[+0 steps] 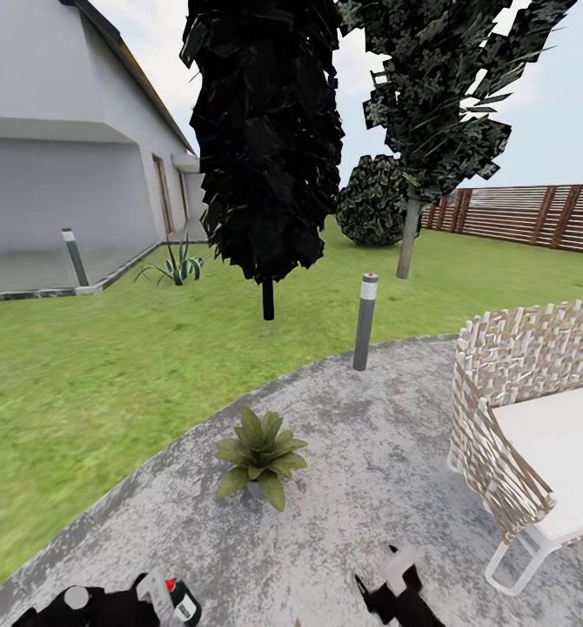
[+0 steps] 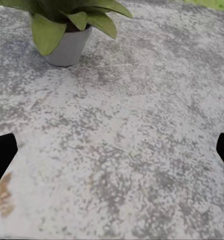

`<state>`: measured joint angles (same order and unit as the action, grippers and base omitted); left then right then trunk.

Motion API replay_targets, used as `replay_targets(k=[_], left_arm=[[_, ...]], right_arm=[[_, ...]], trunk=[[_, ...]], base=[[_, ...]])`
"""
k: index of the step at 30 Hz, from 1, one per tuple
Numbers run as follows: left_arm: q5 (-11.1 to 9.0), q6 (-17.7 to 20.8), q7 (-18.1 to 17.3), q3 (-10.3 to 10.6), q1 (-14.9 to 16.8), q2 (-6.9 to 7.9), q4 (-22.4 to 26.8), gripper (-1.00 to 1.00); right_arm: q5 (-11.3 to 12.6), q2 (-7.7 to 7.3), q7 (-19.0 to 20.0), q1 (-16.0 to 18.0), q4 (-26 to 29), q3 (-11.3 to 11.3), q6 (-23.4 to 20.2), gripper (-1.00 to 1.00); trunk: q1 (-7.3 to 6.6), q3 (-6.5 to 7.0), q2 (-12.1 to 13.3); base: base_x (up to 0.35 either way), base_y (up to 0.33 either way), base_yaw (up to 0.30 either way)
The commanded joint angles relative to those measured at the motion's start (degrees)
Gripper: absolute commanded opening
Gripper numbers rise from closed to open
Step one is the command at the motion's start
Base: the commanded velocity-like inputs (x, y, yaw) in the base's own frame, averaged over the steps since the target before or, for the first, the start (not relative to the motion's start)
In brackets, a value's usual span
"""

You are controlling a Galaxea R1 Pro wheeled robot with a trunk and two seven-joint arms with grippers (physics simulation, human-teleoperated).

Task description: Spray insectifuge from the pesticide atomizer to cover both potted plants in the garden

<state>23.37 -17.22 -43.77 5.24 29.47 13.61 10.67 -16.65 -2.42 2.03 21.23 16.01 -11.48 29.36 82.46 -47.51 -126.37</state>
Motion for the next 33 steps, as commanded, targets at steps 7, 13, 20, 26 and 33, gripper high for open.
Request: replay_targets(k=[7, 13, 20, 26, 33], left_arm=[[10.6, 0.4, -9.8, 0.5, 5.2, -0.65, 1.8, -1.0], [12.8, 2.0, -15.9, 0.5, 6.3, -0.96, 5.4, -1.0], [15.8, 4.6, -17.1, 0.6, 6.4, -1.32, 7.4, -1.0], [20.7, 5.0, -17.2, 0.5, 6.4, -2.93, 7.6, -1.0], [22.2, 4.9, -17.2, 0.5, 6.3, -4.05, 7.6, -1.0]], right_arm=[[-8.6, -0.28, 18.0, 0.1, 11.2, -0.6, -7.2, 1.0], [-12.3, -0.15, 23.1, 0.1, 13.7, -0.7, -8.1, 1.0], [-15.2, 0.18, 25.8, 0.2, 14.2, -0.7, -8.1, 1.0], [-15.5, 0.91, 29.6, 0.2, 16.9, -0.8, -8.2, 1.0], [-15.6, 2.54, 32.5, 0.3, 18.8, -0.8, -8.3, -1.0]], trunk=[[-0.01, -0.06, 0.0], [-0.01, -0.06, 0.0], [-0.01, -0.06, 0.0], [-0.01, -0.06, 0.0], [-0.01, -0.06, 0.0]], base=[[0.0, 0.0, 0.0], [0.0, 0.0, 0.0], [0.0, 0.0, 0.0], [0.0, 0.0, 0.0], [0.0, 0.0, 0.0]])
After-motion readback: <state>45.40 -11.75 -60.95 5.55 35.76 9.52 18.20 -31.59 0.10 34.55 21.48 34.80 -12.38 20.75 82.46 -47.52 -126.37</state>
